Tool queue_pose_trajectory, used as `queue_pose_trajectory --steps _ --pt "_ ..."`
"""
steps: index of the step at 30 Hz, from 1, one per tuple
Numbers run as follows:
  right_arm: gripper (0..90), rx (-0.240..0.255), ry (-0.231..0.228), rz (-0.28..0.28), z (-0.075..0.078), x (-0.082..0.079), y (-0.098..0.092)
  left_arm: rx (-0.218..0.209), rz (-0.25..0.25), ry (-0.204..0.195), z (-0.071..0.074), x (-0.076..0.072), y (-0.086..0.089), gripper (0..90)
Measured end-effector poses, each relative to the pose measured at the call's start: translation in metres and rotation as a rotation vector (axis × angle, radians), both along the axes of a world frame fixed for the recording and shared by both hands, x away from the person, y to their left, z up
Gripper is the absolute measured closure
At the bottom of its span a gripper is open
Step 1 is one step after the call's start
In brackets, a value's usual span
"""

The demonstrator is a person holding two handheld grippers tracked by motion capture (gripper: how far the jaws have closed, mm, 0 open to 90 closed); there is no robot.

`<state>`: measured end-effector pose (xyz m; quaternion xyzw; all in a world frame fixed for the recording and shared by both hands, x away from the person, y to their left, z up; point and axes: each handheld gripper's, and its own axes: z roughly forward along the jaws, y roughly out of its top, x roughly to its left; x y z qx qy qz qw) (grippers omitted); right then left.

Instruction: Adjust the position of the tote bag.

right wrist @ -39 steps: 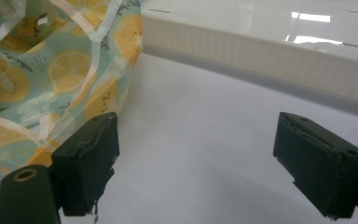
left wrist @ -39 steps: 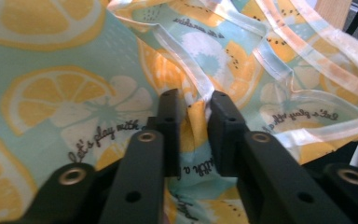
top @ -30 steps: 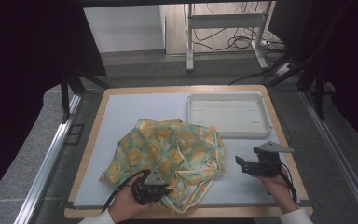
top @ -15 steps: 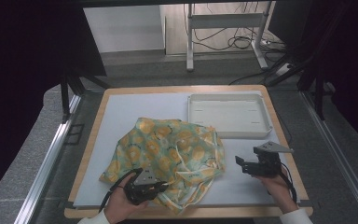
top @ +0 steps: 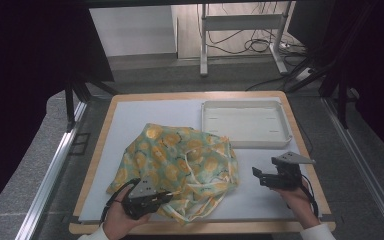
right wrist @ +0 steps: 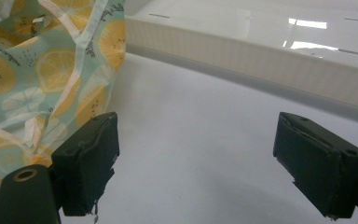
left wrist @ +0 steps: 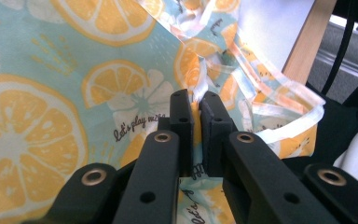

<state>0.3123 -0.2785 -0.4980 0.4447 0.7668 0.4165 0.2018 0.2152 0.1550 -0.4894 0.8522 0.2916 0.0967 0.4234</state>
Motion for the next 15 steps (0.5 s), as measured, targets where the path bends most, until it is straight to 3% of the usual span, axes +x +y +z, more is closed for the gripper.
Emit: queue_pose_trajectory --steps 4,15 --pt "14.2 -0.003 0.005 0.006 -0.0004 0.0002 -0.0001 -0.024 0.02 -0.014 0.0017 -0.001 0.0035 85.9" --pt "14.2 -0.004 0.01 0.024 -0.0014 0.0002 0.0009 -0.041 0.032 -0.026 0.0039 -0.0019 0.0056 86.5"
